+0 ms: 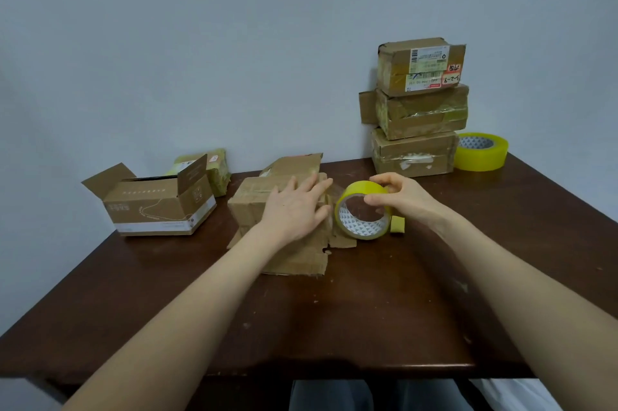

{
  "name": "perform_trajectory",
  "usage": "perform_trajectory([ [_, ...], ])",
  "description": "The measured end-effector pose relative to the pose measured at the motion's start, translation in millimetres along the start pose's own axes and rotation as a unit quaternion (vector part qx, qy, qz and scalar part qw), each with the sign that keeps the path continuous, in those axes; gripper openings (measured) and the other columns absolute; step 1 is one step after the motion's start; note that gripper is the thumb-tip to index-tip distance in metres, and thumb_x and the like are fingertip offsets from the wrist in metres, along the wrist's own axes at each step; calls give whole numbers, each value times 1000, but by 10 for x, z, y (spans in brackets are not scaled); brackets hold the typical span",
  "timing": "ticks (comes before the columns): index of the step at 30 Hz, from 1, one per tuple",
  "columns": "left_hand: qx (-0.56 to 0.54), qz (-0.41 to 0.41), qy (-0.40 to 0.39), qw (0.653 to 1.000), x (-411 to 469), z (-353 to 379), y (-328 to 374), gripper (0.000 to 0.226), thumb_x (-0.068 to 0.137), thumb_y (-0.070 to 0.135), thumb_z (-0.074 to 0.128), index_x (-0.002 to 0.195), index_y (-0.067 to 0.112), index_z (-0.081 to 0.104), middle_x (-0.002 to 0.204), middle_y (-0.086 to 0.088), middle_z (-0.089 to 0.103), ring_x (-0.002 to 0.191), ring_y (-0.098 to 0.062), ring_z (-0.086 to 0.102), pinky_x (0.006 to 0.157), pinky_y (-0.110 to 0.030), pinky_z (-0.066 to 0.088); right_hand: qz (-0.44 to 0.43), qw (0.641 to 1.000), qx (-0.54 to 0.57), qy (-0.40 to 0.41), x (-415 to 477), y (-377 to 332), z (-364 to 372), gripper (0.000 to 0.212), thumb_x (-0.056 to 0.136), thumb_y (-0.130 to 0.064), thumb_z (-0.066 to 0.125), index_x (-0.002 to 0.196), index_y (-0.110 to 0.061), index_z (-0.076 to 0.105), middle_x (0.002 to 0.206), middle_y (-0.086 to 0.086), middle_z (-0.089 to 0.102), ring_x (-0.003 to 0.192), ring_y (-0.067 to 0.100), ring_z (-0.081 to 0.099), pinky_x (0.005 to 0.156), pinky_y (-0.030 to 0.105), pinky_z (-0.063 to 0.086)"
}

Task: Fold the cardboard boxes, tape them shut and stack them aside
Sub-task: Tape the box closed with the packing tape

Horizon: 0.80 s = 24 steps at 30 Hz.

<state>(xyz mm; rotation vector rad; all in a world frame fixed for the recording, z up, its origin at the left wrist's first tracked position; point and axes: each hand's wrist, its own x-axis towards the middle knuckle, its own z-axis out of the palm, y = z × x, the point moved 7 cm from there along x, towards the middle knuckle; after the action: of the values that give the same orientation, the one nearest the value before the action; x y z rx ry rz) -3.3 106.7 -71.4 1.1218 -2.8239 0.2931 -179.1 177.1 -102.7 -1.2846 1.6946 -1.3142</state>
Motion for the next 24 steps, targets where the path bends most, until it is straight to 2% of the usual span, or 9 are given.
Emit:
perform_trajectory([
  [2, 4, 7, -4, 1000, 12, 10, -78, 58, 98, 52, 29, 150, 36, 11, 160, 4, 7, 145, -32, 16, 114, -53, 22, -9, 1000, 2, 6, -19, -14, 12, 33, 73, -24, 81, 103, -22, 66, 96, 5, 70, 76, 12, 66, 76, 28, 53],
  [5, 4, 23, -10, 1000, 19, 17, -116, 59, 98, 53, 28, 151, 35, 10, 161, 4, 5, 145, -32, 15, 115, -51, 22, -30, 999, -24, 10, -8, -141, -31, 31, 75, -23, 80, 103, -21, 68, 81, -5, 69, 68, 2, 62, 71, 20, 47],
  [10, 8, 27, -12, 1000, 30, 27, -140, 59, 98, 53, 28, 151, 35, 10, 160, 4, 6, 145, -32, 16, 114, -50, 24, -28, 998, -64, 5, -3, -177, -48, 45, 74, -29, 80, 116, -20, 67, 102, -3, 69, 95, 13, 65, 86, 25, 51],
  [13, -3, 18, -11, 1000, 18, 28, -153, 57, 98, 52, 28, 150, 35, 12, 161, 5, 6, 145, -32, 15, 114, -50, 25, -20, 994, -112, 2, -43, -80, -51, 46, 74, -29, 80, 116, -23, 64, 111, -2, 64, 102, 15, 59, 85, 27, 47],
  [17, -3, 4, -2, 1000, 40, 15, -151, 58, 98, 54, 30, 150, 34, 15, 160, 3, 10, 145, -31, 18, 113, -50, 26, -12, 994, -107, -20, -28, -66, -17, 55, 78, -36, 75, 129, -22, 58, 122, -4, 57, 113, 15, 53, 97, 32, 45],
  [18, -3, -3, -2, 1000, 46, 8, -137, 58, 97, 55, 30, 150, 34, 16, 160, 2, 11, 144, -30, 19, 113, -50, 26, -14, 995, -97, -11, -18, -90, -54, 48, 85, -36, 69, 128, -20, 58, 121, -4, 57, 112, 15, 54, 96, 30, 44],
  [20, -11, -24, 8, 1000, 59, -44, -91, 59, 97, 56, 26, 149, 31, 21, 159, -1, 15, 144, -28, 20, 114, -49, 24, -13, 993, -88, 82, 4, -127, -289, 25, 94, -35, 56, 109, -18, 66, 109, 2, 66, 105, 22, 61, 87, 34, 47],
  [22, -24, -34, 36, 998, 88, -137, 17, 56, 98, 52, 23, 148, 27, 26, 158, -3, 20, 144, -25, 20, 115, -47, 21, 6, 966, -179, 188, -12, -106, -606, 16, 95, -29, 53, 91, -20, 66, 98, 6, 69, 101, 28, 62, 80, 34, 47],
  [24, -37, -29, 79, 996, 128, -245, 156, 51, 100, 45, 24, 147, 24, 31, 156, -3, 27, 144, -22, 23, 114, -45, 21, 43, 938, -291, 185, -42, -25, -711, 12, 92, -22, 54, 93, -26, 65, 108, 6, 68, 105, 27, 61, 84, 32, 47],
])
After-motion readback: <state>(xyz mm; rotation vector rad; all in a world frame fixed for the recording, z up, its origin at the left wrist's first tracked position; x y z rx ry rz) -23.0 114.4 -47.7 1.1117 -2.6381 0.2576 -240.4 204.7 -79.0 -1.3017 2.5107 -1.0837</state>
